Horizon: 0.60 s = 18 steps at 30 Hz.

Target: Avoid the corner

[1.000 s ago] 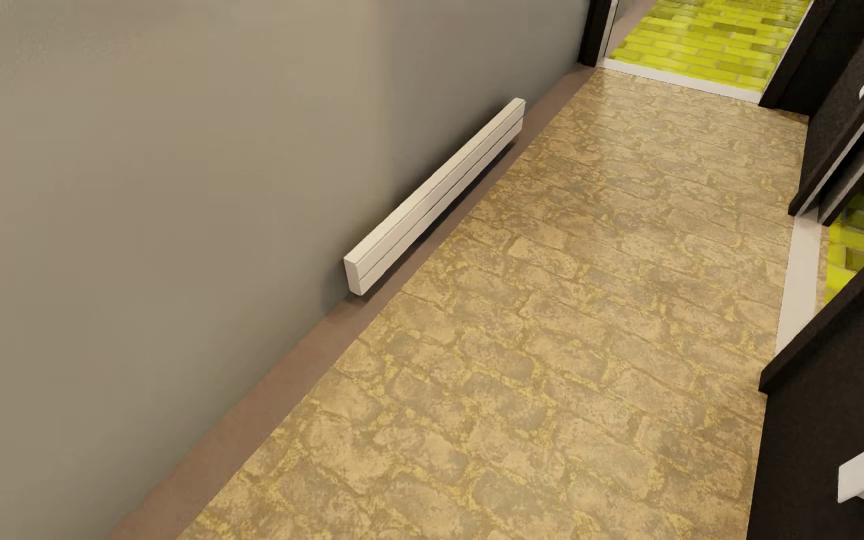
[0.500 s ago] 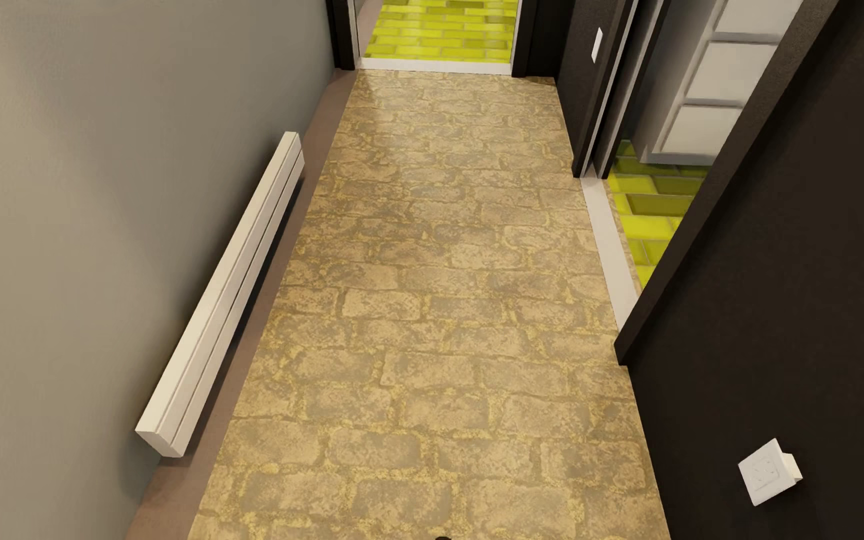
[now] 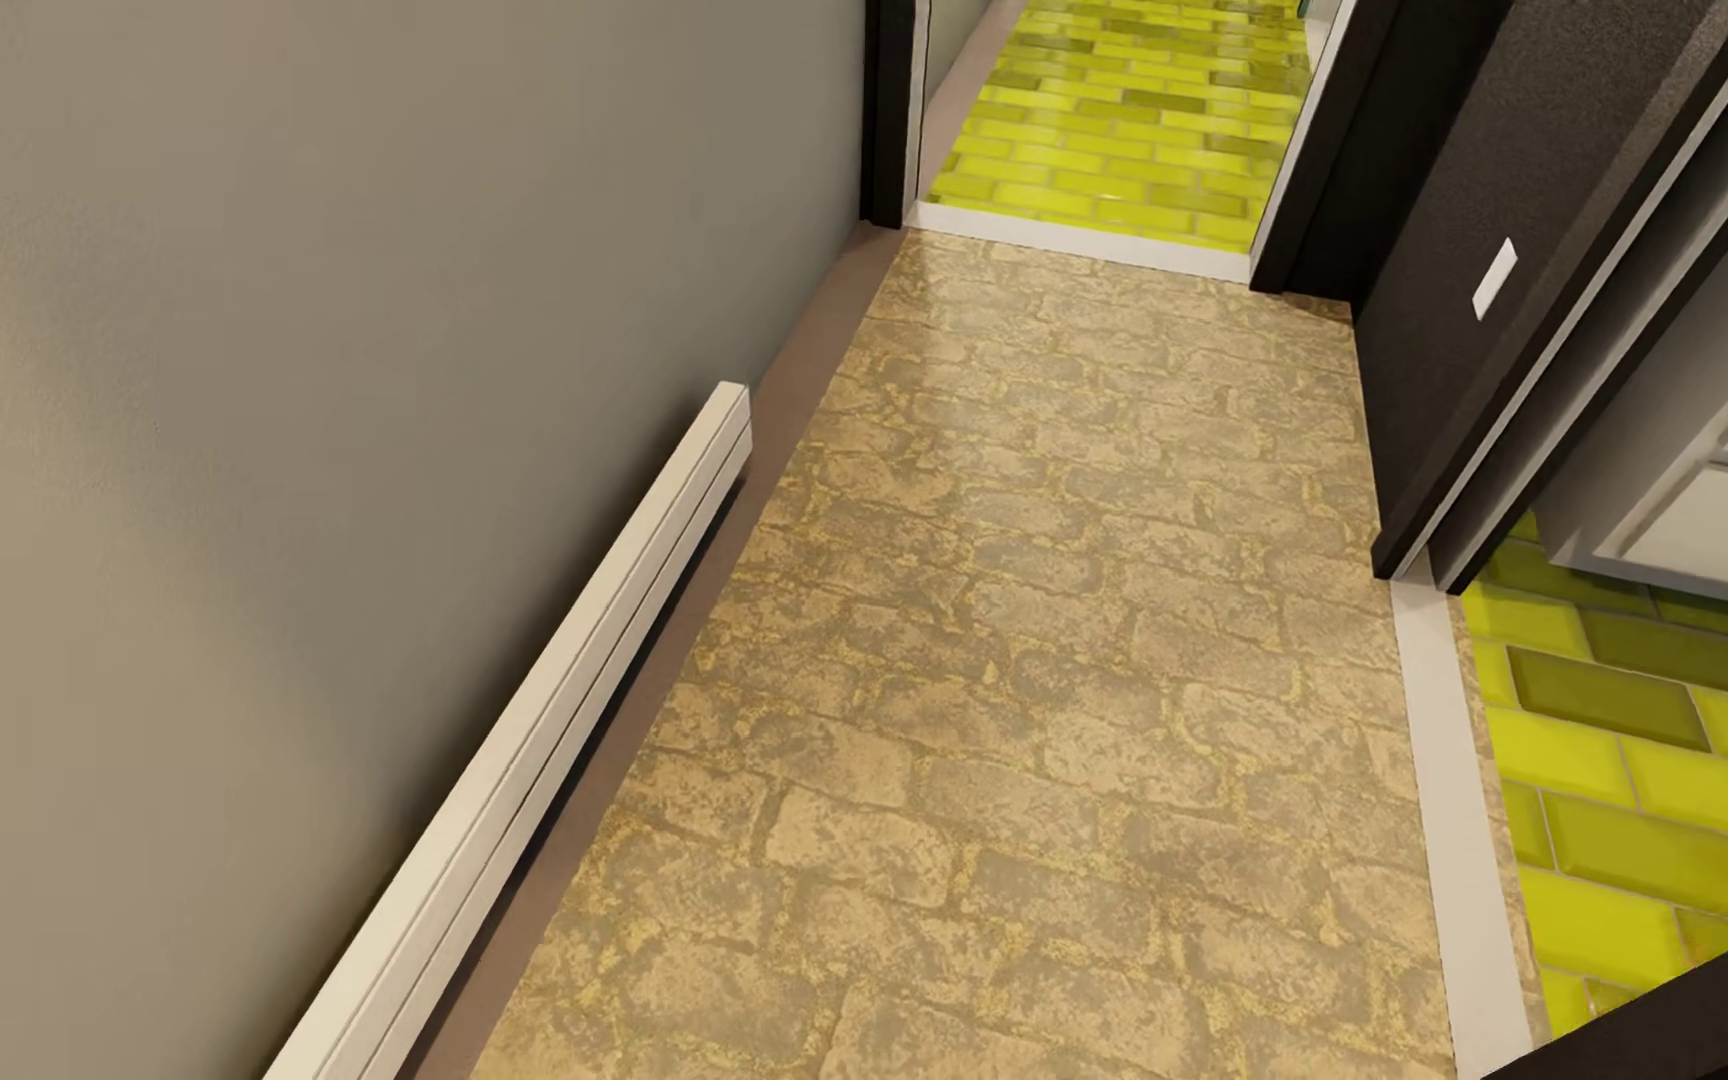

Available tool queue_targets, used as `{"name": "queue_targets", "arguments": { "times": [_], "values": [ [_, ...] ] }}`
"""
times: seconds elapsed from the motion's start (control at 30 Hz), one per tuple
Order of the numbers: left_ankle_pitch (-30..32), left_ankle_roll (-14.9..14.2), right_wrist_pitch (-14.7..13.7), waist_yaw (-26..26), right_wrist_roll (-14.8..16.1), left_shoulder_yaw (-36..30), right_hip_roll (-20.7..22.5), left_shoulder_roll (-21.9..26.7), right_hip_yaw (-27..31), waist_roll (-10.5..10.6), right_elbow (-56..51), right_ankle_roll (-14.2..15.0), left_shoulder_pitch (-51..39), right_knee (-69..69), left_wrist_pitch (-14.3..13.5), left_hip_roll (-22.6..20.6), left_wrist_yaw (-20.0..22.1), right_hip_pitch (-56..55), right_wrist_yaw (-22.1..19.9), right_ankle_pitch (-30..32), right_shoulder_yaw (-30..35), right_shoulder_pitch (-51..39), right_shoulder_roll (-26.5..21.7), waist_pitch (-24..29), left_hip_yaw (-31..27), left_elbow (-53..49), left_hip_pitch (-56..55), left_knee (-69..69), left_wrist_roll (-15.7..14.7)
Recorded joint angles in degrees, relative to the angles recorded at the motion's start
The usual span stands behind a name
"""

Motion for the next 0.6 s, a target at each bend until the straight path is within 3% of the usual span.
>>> {"name": "queue_targets", "arguments": {
  "times": [0.03, 0.07, 0.13, 0.2, 0.23, 0.27, 0.33, 0.37, 0.5, 0.53, 0.6],
  "values": [
    [2.4, 0.0, 0.0, 0.1, 0.0, 1.8, -0.5, -0.1, 0.0, -0.3, -2.8, 0.0, 0.0, -0.1, 0.0, -0.3, 0.0, 2.6, 0.0, 0.3, -1.9, -0.8, -0.1, 0.4, 0.0, -1.3, 1.2, -5.8, 0.0],
    [0.8, 0.0, 0.0, 0.0, 0.0, 3.2, -1.2, 0.2, 0.0, -0.8, -5.0, 0.0, -0.3, -0.4, 0.0, -0.4, 0.0, 5.5, 0.0, 1.0, -2.7, -1.0, -0.2, 1.1, 0.0, -2.4, 1.7, -6.3, 0.0],
    [2.2, 0.0, 0.0, 0.1, 0.0, 5.7, -2.8, 1.1, 0.0, -1.7, -6.7, 0.0, -2.2, -0.9, 0.0, -1.0, 0.0, 8.8, 0.0, 5.0, -2.5, 0.7, 0.4, 0.3, 0.0, -2.9, 0.0, -0.9, 0.0],
    [-0.7, 0.0, 0.0, 0.9, 0.0, 8.5, -5.8, 2.4, 0.0, -4.0, -0.8, 0.0, -4.5, 3.1, 0.0, -2.6, 0.0, 7.9, 0.0, 18.5, 2.7, 3.3, 2.8, -0.7, 0.0, -1.3, 2.4, 3.3, 0.0],
    [-3.5, 0.0, 0.0, 1.3, 0.0, 10.8, -6.7, 2.8, 0.0, -4.8, 3.6, 0.0, -5.8, 11.6, 0.0, -3.2, 0.0, 1.9, 0.0, 27.0, 8.1, 3.5, 4.0, -1.3, 0.0, -0.8, 5.0, 2.7, 0.0],
    [-5.6, 0.0, 0.0, 0.5, 0.0, 13.3, -6.7, 2.9, 0.0, -5.3, 6.7, 0.0, -7.1, 23.2, 0.0, -3.8, 0.0, -7.3, 0.0, 31.6, 13.7, 3.2, 4.4, -2.4, 0.0, -1.3, 6.2, 1.8, 0.0],
    [-7.5, 0.0, 0.0, -5.4, 0.0, 16.2, -5.6, 3.7, 0.0, -4.9, 8.5, 0.0, -9.1, 39.6, 0.0, -4.8, 0.0, -22.0, 0.0, 32.1, 19.1, 5.3, 4.0, -2.8, 0.0, -4.5, 10.4, -1.3, 0.0],
    [-7.2, 0.0, 0.0, -8.1, 0.0, 17.6, -4.7, 4.1, 0.0, -4.0, 8.4, 0.0, -10.0, 40.5, 0.0, -4.7, 0.0, -26.9, 0.0, 31.6, 20.0, 7.6, 3.6, -2.8, 0.0, -6.3, 14.1, -3.8, 0.0],
    [-10.5, 0.0, 0.0, -13.1, 0.0, 27.7, -1.7, 4.8, 0.0, -3.5, 11.4, 0.0, -10.9, 13.3, 0.0, -5.0, 0.0, -34.6, 0.0, 36.5, 26.5, 12.5, 3.9, -0.3, 0.0, -13.9, 24.9, -5.7, 0.0],
    [-12.0, 0.0, 0.0, -12.9, 0.0, 28.1, -1.4, 4.9, 0.0, -3.6, 12.0, 0.0, -10.6, 6.2, 0.0, -5.5, 0.0, -34.5, 0.0, 33.7, 28.2, 12.8, 4.1, 0.2, 0.0, -15.0, 27.9, -6.2, 0.0],
    [-14.4, 0.0, 0.0, -13.1, 0.0, 25.1, -2.1, 4.5, 0.0, -3.3, 11.4, 0.0, -9.0, 1.2, 0.0, -6.3, 0.0, -34.9, 0.0, 15.2, 27.0, 13.7, 4.1, -0.2, 0.0, -14.7, 32.7, -6.6, 0.0]
  ]
}}
